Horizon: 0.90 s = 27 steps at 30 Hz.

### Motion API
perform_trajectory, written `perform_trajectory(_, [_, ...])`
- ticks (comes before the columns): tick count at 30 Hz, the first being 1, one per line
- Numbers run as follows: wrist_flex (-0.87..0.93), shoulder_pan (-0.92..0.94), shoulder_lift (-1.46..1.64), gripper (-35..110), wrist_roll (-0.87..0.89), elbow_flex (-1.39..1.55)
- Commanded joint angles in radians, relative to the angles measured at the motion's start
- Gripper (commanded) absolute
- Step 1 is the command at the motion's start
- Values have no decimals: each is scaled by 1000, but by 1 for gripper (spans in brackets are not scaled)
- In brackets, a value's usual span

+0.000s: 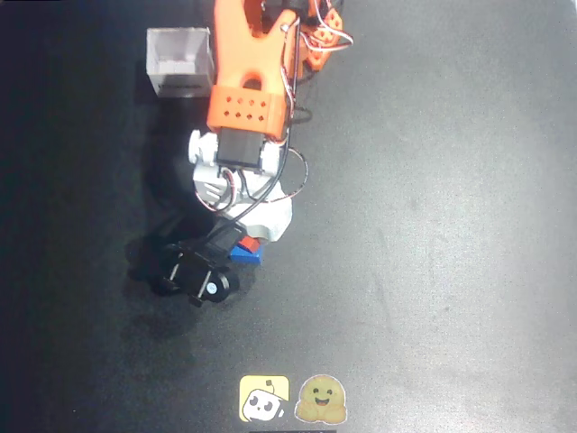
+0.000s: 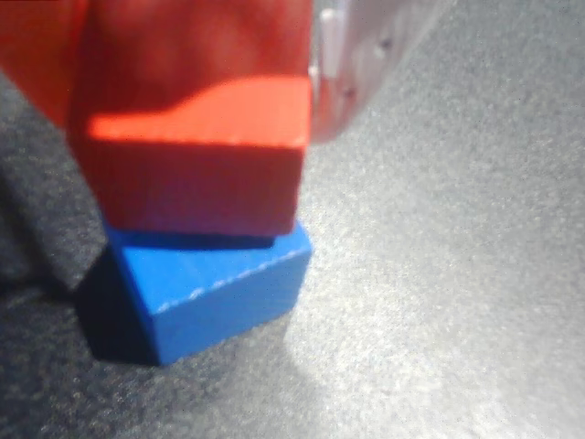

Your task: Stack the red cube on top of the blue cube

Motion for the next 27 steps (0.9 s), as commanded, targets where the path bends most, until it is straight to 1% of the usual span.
perform_trajectory(1, [3, 3, 0, 0, -20, -51])
perform_trajectory(3, [3, 12, -9, 0, -49, -60])
perform_trajectory(10, [-2, 52, -20, 0, -282, -86])
perform_trajectory(18, [-18, 37, -37, 0, -456, -112])
perform_trajectory(21, [-17, 26, -28, 0, -502, -112])
perform_trajectory(27, [-9, -8, -29, 0, -508, -104])
